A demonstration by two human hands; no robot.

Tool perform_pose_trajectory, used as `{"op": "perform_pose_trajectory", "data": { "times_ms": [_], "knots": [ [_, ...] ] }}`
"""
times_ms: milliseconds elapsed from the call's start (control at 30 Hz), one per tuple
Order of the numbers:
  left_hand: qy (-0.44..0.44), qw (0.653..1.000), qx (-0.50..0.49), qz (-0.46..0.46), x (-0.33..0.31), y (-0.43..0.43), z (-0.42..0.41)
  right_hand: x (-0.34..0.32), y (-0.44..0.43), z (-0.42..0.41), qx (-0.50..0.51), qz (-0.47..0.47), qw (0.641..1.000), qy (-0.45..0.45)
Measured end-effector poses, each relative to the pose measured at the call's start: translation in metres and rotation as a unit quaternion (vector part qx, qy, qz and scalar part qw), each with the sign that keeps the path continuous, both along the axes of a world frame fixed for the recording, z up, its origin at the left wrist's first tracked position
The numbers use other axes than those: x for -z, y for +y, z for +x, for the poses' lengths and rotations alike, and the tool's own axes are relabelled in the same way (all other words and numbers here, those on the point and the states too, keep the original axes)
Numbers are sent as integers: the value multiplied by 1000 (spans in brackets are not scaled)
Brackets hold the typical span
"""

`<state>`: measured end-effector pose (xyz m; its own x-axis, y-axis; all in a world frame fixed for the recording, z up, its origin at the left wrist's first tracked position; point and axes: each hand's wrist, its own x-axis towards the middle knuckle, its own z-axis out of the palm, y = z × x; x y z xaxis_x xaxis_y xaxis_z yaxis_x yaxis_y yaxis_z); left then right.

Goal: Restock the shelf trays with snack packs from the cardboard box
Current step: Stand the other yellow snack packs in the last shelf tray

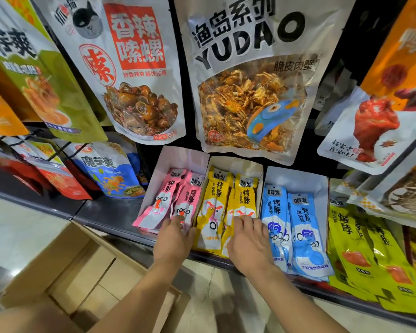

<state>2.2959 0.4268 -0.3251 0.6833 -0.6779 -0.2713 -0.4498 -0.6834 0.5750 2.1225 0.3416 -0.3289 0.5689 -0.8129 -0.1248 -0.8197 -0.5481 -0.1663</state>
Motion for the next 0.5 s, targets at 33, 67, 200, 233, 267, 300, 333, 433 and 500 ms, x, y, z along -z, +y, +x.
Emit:
{"op": "perform_pose_trajectory", "data": {
  "times_ms": [33, 67, 200, 233, 267, 300, 333, 433, 500],
  "knots": [
    [-32, 999, -4, -3, -1, 3, 6, 0, 1, 5, 4, -14, 1000, -13],
    [-71, 997, -7, -4, -3, 6, 12, 1, 3, 12, 1, -26, 999, -30],
    [-170, 985, -11, 20, -6, 17, 41, -2, 15, 49, -70, -54, 991, -104],
    [-171, 985, -8, 30, -5, 19, 47, -3, 19, 60, -96, -54, 987, -115],
    [-170, 985, -5, 44, -3, 22, 52, -3, 23, 70, -123, -56, 984, -120],
    [-168, 984, 1, 58, 0, 25, 56, -2, 28, 79, -149, -57, 980, -117],
    [-166, 983, 8, 72, 3, 28, 59, -2, 33, 89, -171, -52, 978, -104],
    [-147, 983, 40, 100, 16, 37, 63, 0, 41, 111, -205, -26, 978, -22],
    [-133, 983, 59, 113, 27, 42, 67, 6, 40, 120, -214, -33, 976, 36]
  ]
}}
